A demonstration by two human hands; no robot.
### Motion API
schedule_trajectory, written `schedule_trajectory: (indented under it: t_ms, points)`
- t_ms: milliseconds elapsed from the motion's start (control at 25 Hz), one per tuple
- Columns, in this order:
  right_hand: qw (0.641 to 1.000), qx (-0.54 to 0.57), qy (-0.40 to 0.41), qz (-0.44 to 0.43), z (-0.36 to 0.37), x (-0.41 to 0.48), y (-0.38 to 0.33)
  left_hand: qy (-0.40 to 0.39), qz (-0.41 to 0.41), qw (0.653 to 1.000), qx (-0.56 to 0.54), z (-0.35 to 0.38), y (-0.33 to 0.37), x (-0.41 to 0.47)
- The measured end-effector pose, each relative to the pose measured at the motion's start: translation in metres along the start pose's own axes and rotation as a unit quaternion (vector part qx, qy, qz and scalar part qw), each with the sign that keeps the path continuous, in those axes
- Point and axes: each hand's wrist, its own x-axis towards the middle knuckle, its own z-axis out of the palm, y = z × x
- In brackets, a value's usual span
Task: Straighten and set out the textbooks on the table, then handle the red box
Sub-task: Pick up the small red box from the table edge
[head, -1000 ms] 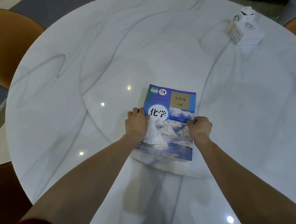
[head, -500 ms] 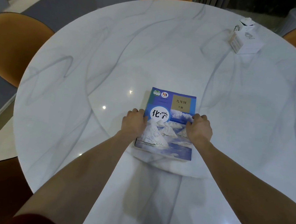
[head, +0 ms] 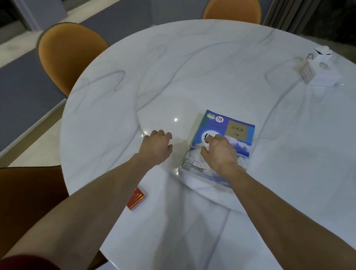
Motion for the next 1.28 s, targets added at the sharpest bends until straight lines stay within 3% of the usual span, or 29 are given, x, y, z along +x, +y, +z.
schedule_trajectory:
  t_ms: [360,680,880,1040,1280]
  points:
    - [0.985,-0.020,-0.065,-0.162,0.028,-0.014,-0.078,0.010,-0.111,0.994,0.006,0.017,-0.051,-0.080]
    - [0.959,-0.092,-0.104,-0.247,0.069,-0.015,-0.143,0.001,-0.215,0.973,-0.078,0.046,-0.088,-0.132]
    - [0.960,-0.062,-0.158,-0.221,0.093,-0.018,-0.158,-0.017,-0.194,0.971,-0.139,0.075,-0.087,-0.149]
    - [0.965,0.008,-0.200,-0.167,0.110,-0.023,-0.162,-0.046,-0.151,0.980,-0.124,0.090,-0.086,-0.152]
    - [0.961,0.118,-0.228,-0.103,0.125,-0.034,-0.161,-0.015,-0.132,0.979,-0.155,0.093,-0.085,-0.152]
